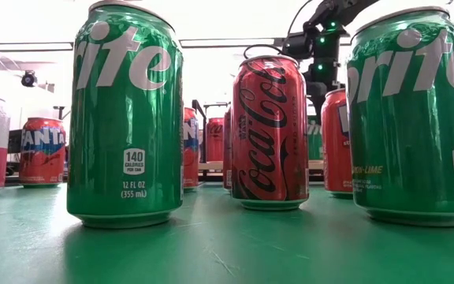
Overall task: Place canned beverage on shelf
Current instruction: Put the green soda can on the shelf
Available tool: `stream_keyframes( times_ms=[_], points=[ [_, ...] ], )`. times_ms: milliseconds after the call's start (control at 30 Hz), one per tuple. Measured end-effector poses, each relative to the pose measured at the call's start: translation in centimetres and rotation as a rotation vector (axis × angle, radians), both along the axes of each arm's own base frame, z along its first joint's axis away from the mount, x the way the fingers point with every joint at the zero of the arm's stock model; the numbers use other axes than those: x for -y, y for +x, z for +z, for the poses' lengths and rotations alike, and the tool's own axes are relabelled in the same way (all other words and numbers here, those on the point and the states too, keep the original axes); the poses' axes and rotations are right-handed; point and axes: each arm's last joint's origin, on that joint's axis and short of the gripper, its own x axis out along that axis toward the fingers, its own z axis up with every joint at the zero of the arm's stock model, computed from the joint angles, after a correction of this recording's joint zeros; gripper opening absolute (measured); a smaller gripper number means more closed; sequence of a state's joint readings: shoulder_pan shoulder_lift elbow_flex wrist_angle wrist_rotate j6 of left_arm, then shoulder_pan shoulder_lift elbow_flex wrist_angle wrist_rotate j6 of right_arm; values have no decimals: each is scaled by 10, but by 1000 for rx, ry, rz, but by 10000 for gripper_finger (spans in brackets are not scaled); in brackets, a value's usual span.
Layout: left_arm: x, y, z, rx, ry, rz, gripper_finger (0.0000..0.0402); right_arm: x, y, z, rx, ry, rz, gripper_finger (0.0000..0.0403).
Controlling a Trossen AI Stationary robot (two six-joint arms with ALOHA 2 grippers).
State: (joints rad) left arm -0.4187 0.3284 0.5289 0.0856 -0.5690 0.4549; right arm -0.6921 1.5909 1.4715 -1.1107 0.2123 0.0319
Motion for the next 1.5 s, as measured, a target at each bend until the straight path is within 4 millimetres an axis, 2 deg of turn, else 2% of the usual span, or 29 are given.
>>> stream_keyframes(
  times_ms=[333, 500, 733, 1000, 1500],
  points=[
    [0, 0, 0, 0, 0, 0, 366, 6, -2, 1, 15, -17, -5, 13],
    [0, 0, 0, 0, 0, 0, 366, 3, -3, -1, 29, 40, -24, 13],
    [0, 0, 0, 0, 0, -1, 366, 2, 4, 0, 143, 99, -11, 13],
    [0, 0, 0, 0, 0, 0, 366, 6, 11, 3, 215, 37, -1, 13],
    [0, 0, 0, -1, 5, 1, 366, 9, 9, 3, 170, -19, -48, 13]
  ],
)
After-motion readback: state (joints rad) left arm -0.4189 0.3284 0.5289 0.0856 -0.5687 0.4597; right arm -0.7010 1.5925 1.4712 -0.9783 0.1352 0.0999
